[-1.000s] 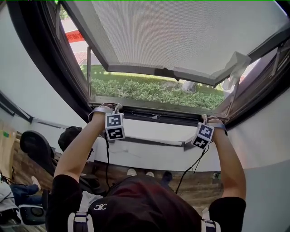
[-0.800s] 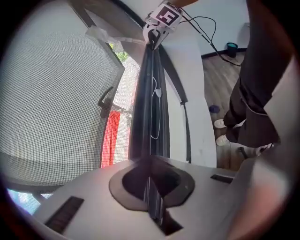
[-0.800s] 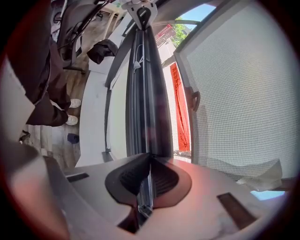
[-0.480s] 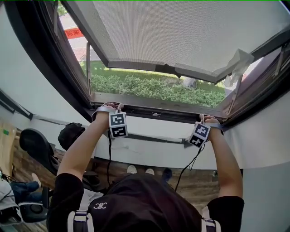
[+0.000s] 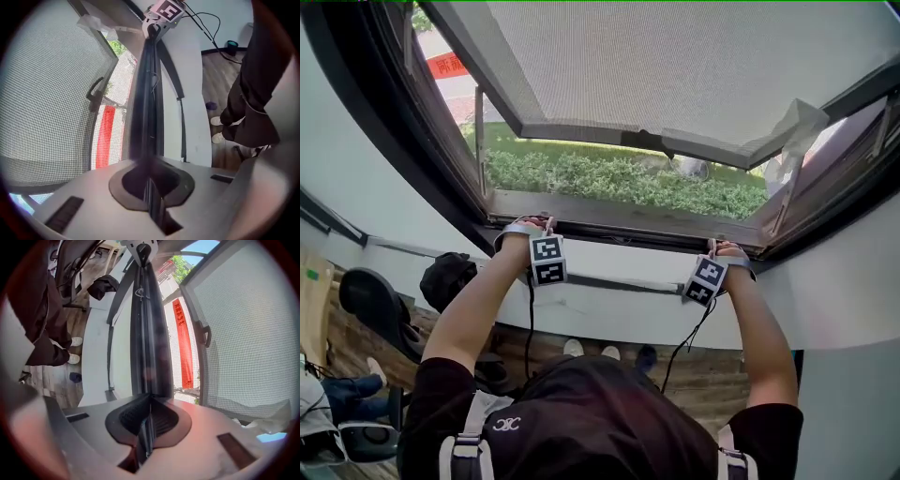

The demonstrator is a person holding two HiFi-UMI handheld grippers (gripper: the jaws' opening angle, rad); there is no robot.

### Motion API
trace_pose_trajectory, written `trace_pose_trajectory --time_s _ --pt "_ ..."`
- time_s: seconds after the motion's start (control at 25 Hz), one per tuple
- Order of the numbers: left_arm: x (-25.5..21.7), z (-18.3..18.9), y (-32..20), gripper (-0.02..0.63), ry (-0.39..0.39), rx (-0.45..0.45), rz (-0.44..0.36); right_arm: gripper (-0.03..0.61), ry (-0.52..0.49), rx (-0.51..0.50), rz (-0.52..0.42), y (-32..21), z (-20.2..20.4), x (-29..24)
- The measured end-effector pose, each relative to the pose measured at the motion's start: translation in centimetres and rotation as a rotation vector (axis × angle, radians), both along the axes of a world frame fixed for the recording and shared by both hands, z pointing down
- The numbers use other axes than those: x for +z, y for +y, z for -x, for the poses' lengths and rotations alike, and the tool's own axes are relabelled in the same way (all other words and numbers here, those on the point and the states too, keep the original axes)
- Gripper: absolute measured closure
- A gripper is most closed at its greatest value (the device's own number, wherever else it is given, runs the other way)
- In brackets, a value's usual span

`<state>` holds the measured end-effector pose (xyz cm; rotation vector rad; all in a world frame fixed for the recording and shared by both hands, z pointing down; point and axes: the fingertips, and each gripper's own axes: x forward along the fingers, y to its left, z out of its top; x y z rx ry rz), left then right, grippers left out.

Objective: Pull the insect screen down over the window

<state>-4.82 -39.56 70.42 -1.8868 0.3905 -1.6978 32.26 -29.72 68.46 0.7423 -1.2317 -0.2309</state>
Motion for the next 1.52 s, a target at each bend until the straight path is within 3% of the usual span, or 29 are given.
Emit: trace_pose_trajectory --time_s 0.44,0.64,0.8,1.16,1.52 --pt "-0.1 0.2 1.0 0.604 0.013 -0.011 0.08 0.568 -0.044 0.011 0.027 0.3 0.4 -0.2" --pt "-0.1 0.1 0.6 0.604 -0.004 0.0 0.053 0.568 -0.055 0.013 0.007 -0.2 0.4 0.0" --pt "-0.2 0.0 -0.2 0.604 -0.024 0.022 0.006 0.568 -0.009 0.028 0.008 -0.1 0.4 -0.3" --pt "0.2 0.4 1.4 0.604 -0.037 0.028 0.078 0.572 0.005 0.029 0.106 1.9 0.9 -0.7" --pt "0.2 0.3 0.8 0.604 -0.053 0.023 0.088 0.572 -0.009 0.029 0.072 0.9 0.6 -0.1"
